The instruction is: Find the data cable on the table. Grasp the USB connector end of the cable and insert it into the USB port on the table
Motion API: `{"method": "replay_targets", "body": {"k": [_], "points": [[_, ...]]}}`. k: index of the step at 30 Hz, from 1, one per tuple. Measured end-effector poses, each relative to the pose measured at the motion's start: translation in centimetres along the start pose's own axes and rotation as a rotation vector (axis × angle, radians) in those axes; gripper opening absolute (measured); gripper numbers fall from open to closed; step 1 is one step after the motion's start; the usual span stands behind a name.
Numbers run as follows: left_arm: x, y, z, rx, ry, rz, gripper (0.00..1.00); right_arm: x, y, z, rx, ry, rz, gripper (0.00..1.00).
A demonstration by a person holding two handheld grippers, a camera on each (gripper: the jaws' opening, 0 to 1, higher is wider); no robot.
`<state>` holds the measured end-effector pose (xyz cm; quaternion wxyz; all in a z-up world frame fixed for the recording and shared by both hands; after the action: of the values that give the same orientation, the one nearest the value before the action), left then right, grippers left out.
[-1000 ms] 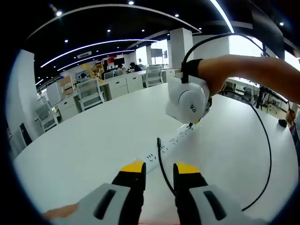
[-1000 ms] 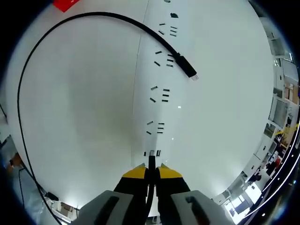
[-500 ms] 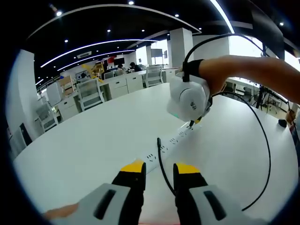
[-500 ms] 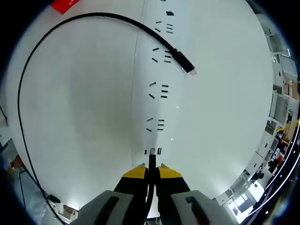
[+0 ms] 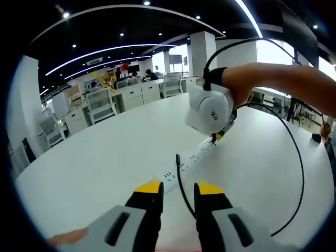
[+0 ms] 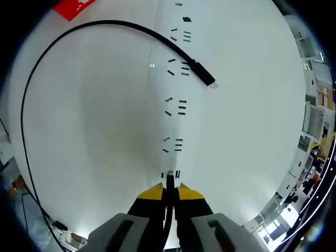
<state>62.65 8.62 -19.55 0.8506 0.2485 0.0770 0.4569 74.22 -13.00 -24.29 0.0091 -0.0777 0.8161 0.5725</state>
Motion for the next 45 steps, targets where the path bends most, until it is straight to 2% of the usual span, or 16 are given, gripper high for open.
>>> {"method": "replay_targets", "body": {"k": [10,16,22,34,40,45], "points": [[-0.1,0.0,0.0,0.000,0.000,0.000,0.24,-0.5,-0.1,-0.5,-0.054,0.052,0.038,0.09],[-0.1,0.0,-0.1,0.000,0.000,-0.001,0.24,-0.9,-0.1,-0.9,-0.094,0.048,0.068,0.09],[-0.2,0.0,-0.1,0.001,0.000,0.000,0.24,-1.6,0.1,-0.7,-0.140,0.051,0.063,0.09],[-0.2,0.0,-0.1,0.001,0.000,0.000,0.24,-2.8,0.0,-0.9,-0.179,0.047,0.052,0.08],[-0.1,0.0,-0.1,0.001,-0.001,0.000,0.24,-3.2,-0.4,-0.9,-0.162,0.047,0.050,0.07],[-0.1,0.0,-0.1,0.001,-0.001,0.000,0.24,-3.3,-0.5,-1.4,-0.212,0.032,0.054,0.07]]}}
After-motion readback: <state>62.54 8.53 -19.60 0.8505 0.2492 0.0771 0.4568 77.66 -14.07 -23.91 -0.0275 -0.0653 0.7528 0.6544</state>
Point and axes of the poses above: the point that each gripper's makers call its tool centre point, and the gripper's own axes: y roughly backward along the fingers, x roughly to its left, z roughly out of its top, the point moved 10 cm from there along y, roughly backward along the fingers, and after that the axes turned 3 degrees about z, right-handed, at the moved point
